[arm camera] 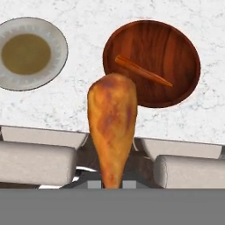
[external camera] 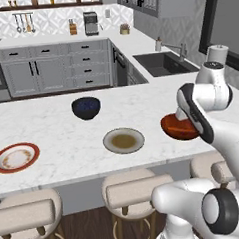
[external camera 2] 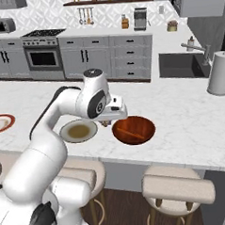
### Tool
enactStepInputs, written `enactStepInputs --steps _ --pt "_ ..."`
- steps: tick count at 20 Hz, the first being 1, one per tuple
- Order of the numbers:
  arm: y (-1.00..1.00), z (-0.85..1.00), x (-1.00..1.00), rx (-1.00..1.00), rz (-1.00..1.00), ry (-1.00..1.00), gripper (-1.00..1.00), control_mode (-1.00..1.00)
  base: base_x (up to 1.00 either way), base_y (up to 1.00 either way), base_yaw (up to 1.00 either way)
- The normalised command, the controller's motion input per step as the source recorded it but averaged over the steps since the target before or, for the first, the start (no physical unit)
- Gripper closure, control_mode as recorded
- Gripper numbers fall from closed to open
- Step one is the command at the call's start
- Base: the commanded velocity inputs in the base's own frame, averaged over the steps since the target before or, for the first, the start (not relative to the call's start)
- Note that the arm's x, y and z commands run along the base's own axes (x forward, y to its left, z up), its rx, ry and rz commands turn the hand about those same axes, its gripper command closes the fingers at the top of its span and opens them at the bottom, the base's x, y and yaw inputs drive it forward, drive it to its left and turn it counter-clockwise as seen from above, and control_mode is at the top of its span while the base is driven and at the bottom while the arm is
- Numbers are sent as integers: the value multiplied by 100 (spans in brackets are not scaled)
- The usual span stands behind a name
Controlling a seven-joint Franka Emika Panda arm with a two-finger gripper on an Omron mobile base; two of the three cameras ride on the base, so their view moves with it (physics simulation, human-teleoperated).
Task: Pick the chicken drumstick and carrot from their plates and place them in the bowl. Then put the bowl in the fridge.
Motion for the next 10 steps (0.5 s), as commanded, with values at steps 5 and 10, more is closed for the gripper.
enactStepInputs --steps 5,10 --pt "-69 -24 26 0 0 3 100 -100 0 0 0" --pt "0 -25 38 0 0 6 100 -100 0 0 0"
